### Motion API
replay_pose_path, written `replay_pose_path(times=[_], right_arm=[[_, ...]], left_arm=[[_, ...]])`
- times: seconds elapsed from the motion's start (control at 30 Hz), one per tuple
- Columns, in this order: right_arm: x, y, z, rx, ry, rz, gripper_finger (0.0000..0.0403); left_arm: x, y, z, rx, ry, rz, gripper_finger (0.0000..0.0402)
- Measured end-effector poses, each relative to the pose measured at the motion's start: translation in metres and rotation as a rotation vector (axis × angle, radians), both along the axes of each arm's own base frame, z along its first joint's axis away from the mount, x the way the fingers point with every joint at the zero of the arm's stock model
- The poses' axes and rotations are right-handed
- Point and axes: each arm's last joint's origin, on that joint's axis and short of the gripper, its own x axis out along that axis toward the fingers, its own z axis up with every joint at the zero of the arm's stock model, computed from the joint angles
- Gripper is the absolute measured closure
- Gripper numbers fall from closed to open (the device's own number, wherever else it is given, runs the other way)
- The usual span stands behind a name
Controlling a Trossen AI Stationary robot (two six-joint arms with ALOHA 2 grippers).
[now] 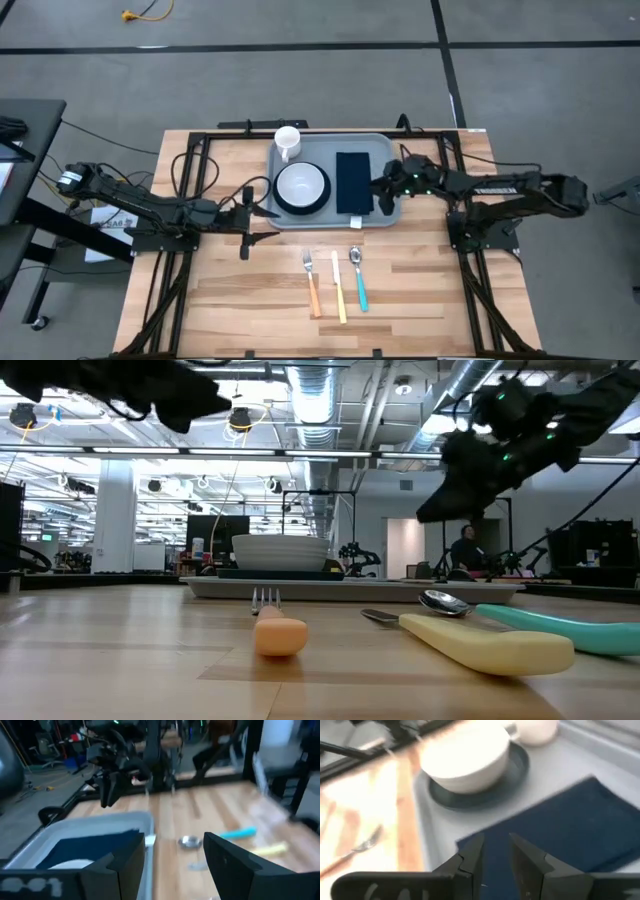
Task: Set up tray
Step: Put the orange fork on top of the dark blue napkin
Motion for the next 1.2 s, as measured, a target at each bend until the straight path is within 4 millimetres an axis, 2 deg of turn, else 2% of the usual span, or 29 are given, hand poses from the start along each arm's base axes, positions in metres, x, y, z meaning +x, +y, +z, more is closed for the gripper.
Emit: replay_pose_path(times=[0.1,0.27,0.47,0.77,1.03,1.2], right_arm=[[-0.006,0.010,0.009,-0.038,-0.053,0.047,0.0321],[-0.013,0.025,0.026,-0.090,-0.134,0.120,0.0321],[-0.019,0.043,0.034,-0.115,-0.156,0.216,0.0321],[-0.009,0.066,0.019,-0.079,-0.064,0.345,0.0321],[0.009,0.077,0.004,-0.051,-0.059,0.390,0.0321],[0.014,0.081,0.000,-0.012,-0.062,0.389,0.0321]], left_arm=[[0.001,-0.001,0.006,-0.092,-0.058,-0.029,0.0209],[0.002,-0.006,0.010,-0.115,-0.097,-0.167,0.0209],[0.013,-0.012,-0.001,-0.195,-0.056,-0.271,0.0209],[0.037,-0.012,-0.010,-0.224,-0.173,-0.089,0.0209],[0.042,-0.011,-0.021,-0.257,-0.135,-0.020,0.0209],[0.042,-0.010,-0.026,-0.210,-0.090,0.029,0.0209]])
